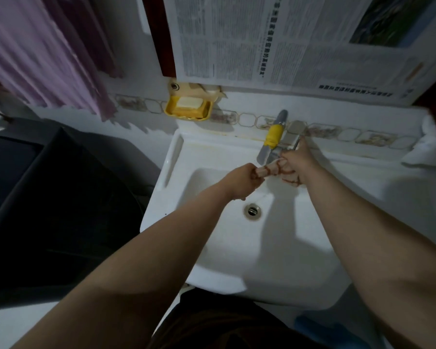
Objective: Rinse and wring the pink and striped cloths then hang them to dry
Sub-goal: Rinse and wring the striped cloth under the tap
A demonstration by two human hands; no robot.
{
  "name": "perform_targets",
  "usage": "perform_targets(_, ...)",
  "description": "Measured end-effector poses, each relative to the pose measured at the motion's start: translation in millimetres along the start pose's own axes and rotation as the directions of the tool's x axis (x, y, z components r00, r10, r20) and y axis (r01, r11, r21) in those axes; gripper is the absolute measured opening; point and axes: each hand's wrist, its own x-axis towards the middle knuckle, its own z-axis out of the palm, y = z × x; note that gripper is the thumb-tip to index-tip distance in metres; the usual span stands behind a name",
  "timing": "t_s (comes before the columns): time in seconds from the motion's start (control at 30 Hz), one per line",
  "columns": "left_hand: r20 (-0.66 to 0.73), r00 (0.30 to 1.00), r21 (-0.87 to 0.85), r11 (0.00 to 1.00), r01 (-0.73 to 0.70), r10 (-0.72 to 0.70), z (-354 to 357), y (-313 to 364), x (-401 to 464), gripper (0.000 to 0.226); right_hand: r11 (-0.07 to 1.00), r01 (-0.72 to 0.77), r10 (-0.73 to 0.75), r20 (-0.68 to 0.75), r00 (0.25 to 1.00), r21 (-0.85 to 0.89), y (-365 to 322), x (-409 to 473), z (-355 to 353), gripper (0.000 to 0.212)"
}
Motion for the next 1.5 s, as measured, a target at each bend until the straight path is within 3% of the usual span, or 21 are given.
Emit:
perform_targets(0.1, 0.073, 0.994, 0.017, 0.997, 0.078, -0.079, -7, -5, 1, 0.024, 0.994, 0.003, 0.002, 0.037, 0.999, -0.113, -6, -11, 0, 0.107)
perform_targets(0.17, 0.136, 0.982, -0.251, 0.954, 0.164, -0.133, -13, -6, 0, 0.020, 0.977, 0.031, -0.016, 0.071, 0.997, -0.213, -13, -29, 3, 0.100)
perform_targets(0.23, 0.138, 0.979, -0.476, 0.857, 0.197, -0.148, -24, -6, 1, 0.023, 0.962, 0.099, -0.060, 0.157, 0.986, -0.256, -15, -49, 9, 0.077)
perform_targets(0.4, 0.068, 0.991, -0.623, 0.771, 0.131, -0.113, -47, -7, 4, 0.023, 0.926, 0.181, -0.029, 0.417, 0.909, -0.330, 1, -93, 28, 0.041)
perform_targets(0.47, 0.066, 0.991, -0.688, 0.714, 0.127, -0.112, -52, -4, 2, 0.026, 0.925, 0.158, 0.012, 0.442, 0.897, -0.345, 13, -98, 33, 0.034)
perform_targets(0.57, 0.069, 0.990, -0.715, 0.686, 0.137, -0.126, -58, -3, -1, 0.027, 0.971, 0.132, -0.046, 0.386, 0.921, -0.199, 33, -93, 38, 0.013)
perform_targets(0.73, 0.174, 0.963, -0.853, 0.457, 0.252, -0.207, -67, -16, -3, 0.024, 0.990, 0.032, -0.006, 0.185, 0.983, -0.134, 49, -94, 50, 0.017)
perform_targets(0.87, 0.209, 0.920, -0.934, 0.210, 0.288, -0.331, -73, -42, -2, 0.027, 0.981, -0.089, 0.124, 0.200, 0.972, -0.171, 53, -99, 49, 0.013)
perform_targets(0.93, 0.222, 0.891, -0.931, 0.185, 0.315, -0.397, -75, -55, -1, 0.028, 0.977, -0.154, 0.184, 0.221, 0.958, -0.144, 54, -99, 46, 0.020)
perform_targets(1.0, 0.225, 0.878, -0.904, 0.246, 0.350, -0.424, -69, -69, -3, 0.028, 0.974, -0.191, 0.215, 0.253, 0.943, -0.118, 48, -101, 49, 0.029)
perform_targets(1.07, 0.263, 0.894, -0.878, 0.293, 0.378, -0.363, -55, -79, -6, 0.032, 0.975, -0.223, 0.207, 0.300, 0.931, 0.020, 33, -104, 59, 0.027)
perform_targets(1.13, 0.348, 0.903, -0.889, 0.216, 0.403, -0.254, -38, -87, -10, 0.050, 0.949, -0.244, 0.161, 0.356, 0.920, 0.202, 12, -108, 74, 0.029)
perform_targets(1.17, 0.402, 0.895, -0.894, 0.127, 0.429, -0.193, -31, -89, -12, 0.060, 0.944, -0.230, 0.129, 0.380, 0.916, 0.234, 1, -111, 82, 0.034)
perform_targets(1.23, 0.482, 0.871, -0.876, -0.036, 0.481, -0.094, -22, -92, -13, 0.087, 0.977, -0.162, 0.087, 0.432, 0.898, 0.140, -16, -123, 97, 0.048)
perform_targets(1.3, 0.489, 0.872, -0.871, -0.049, 0.488, -0.008, -25, -90, -16, 0.101, 0.991, -0.011, 0.075, 0.495, 0.866, -0.130, -21, -135, 104, 0.062)
perform_targets(1.4, 0.401, 0.916, -0.914, -0.062, 0.400, -0.004, -37, -86, -18, 0.074, 0.856, 0.261, 0.068, 0.598, 0.798, -0.446, -16, -148, 106, 0.071)
perform_targets(1.47, 0.344, 0.937, -0.939, -0.008, 0.344, -0.061, -40, -90, -14, 0.047, 0.746, 0.396, -0.003, 0.592, 0.806, -0.536, -6, -155, 106, 0.077)
perform_targets(1.5, 0.330, 0.940, -0.941, 0.043, 0.334, -0.085, -39, -93, -13, 0.045, 0.698, 0.439, -0.072, 0.555, 0.829, -0.566, -2, -157, 104, 0.076)
